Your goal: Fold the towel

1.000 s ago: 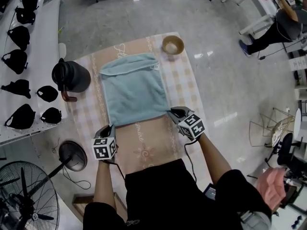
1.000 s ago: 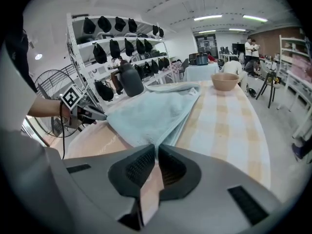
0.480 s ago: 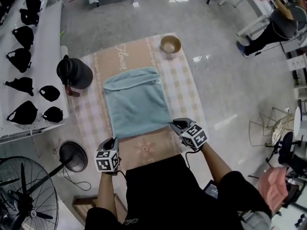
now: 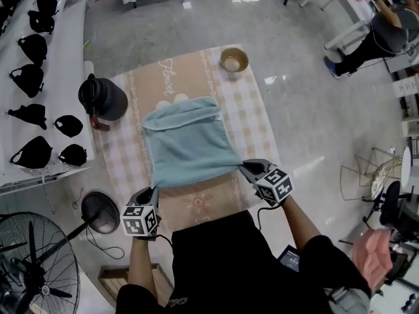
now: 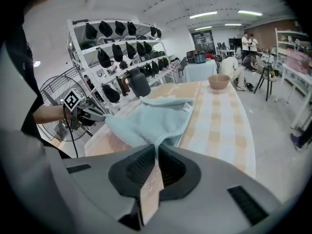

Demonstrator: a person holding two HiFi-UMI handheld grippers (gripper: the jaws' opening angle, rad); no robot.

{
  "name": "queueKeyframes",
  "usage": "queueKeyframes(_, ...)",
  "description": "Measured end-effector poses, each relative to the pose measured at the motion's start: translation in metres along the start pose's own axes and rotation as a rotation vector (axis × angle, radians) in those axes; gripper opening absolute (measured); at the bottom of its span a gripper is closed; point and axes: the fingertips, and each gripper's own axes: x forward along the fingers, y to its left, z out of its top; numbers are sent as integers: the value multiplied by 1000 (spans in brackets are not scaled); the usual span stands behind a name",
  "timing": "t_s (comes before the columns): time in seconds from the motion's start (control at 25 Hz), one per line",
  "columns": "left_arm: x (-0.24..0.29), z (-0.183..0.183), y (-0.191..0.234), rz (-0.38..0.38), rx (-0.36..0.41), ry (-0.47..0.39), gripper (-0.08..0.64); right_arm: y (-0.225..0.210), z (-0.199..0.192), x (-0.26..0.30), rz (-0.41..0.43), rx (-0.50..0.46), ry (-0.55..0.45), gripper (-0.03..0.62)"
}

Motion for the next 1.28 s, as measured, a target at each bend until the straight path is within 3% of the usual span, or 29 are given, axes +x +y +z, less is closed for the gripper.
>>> queueKeyframes(0.12, 4, 36, 12, 9, -9, -45, 40, -11, 32, 5, -8, 5, -27, 23)
queueKeyframes(0.4, 17, 115, 43, 21, -81, -121, 40, -46, 104, 22, 25, 123, -58, 23)
queueKeyframes(0.52, 26, 136, 56, 48, -80, -133, 40, -57, 125, 33, 17, 97, -51, 24)
queueKeyframes(0.72, 42, 162, 71, 97, -72, -144, 40, -75, 148, 52, -7, 54, -38, 24)
queueKeyframes(0.96, 62, 182, 84, 145, -68, -156, 40, -98, 165, 75, -27, 94, -56, 25)
queueKeyframes(1.28, 80, 196, 98, 186, -80, -162, 40, -116, 180, 95, -51, 59, -59, 25)
